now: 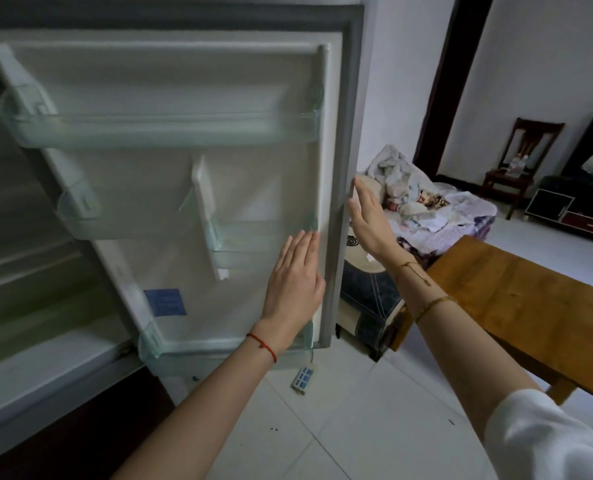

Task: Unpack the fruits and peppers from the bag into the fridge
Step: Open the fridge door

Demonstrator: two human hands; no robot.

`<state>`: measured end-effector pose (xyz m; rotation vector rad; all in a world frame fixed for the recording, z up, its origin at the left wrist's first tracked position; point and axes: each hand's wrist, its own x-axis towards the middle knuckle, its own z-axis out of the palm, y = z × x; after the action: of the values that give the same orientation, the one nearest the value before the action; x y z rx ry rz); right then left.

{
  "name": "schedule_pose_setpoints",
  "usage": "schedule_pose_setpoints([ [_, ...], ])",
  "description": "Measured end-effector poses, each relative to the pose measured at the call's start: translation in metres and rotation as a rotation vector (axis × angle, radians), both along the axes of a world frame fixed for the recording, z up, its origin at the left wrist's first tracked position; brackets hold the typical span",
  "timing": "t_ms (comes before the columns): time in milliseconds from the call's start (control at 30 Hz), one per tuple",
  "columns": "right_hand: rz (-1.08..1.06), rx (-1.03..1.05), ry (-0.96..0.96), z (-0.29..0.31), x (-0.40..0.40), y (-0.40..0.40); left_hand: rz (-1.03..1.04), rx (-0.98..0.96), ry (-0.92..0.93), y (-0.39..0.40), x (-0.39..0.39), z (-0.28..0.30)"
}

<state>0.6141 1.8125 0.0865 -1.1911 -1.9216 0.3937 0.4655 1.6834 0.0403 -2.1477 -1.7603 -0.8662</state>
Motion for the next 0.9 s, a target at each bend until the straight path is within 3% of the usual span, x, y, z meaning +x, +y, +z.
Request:
schedule_pose_setpoints([
  [533,0.117,0.061,0.089,-0.01,0.015,-0.009,0.086,0.018,-0.011,-0.019,0.009,0.002],
  [900,0.236,0.12,-0.011,-0.034,0.008,-0.099,0.317,0.028,-0.157,-0.119,-0.031,-0.003],
])
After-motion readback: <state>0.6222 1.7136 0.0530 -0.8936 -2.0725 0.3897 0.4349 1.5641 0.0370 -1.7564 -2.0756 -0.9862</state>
